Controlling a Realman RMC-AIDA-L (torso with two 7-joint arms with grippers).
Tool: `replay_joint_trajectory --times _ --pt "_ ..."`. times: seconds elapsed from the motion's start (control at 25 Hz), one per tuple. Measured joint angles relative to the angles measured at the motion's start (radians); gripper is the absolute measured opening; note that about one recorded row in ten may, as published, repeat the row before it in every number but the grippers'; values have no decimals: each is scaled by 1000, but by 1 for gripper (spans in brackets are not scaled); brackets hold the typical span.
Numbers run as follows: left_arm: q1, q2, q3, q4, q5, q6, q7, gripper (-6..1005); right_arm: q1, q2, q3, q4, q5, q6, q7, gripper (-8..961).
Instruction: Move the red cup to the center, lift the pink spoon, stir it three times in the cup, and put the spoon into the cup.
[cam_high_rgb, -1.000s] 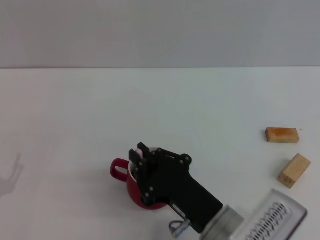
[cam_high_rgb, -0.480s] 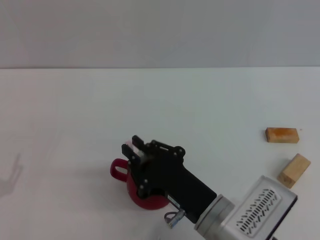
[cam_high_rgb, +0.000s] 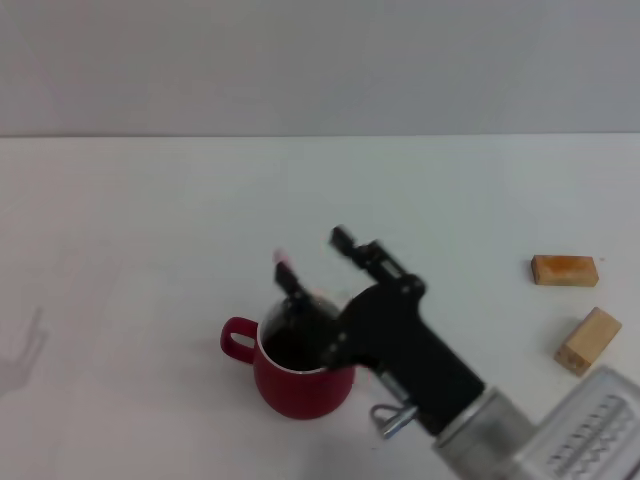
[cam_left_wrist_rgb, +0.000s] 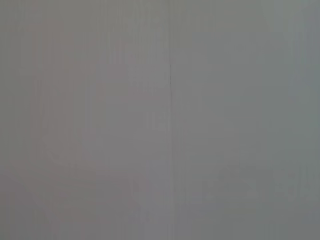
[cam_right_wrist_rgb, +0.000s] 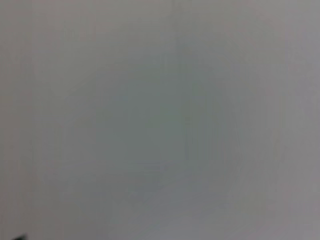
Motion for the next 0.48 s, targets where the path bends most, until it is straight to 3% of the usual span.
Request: replay_joint_trajectory --times 0.08,0.32,0.48 --pt "0 0 0 0 0 -1 0 832 -32 -2 25 -16 2 -57 -2 518" --pt "-1 0 0 0 0 -6 0 832 -176 -12 201 -47 2 -143 -2 628" --pt "-5 1 0 0 0 -10 -3 832 -242 -5 232 -109 38 -276 -7 702"
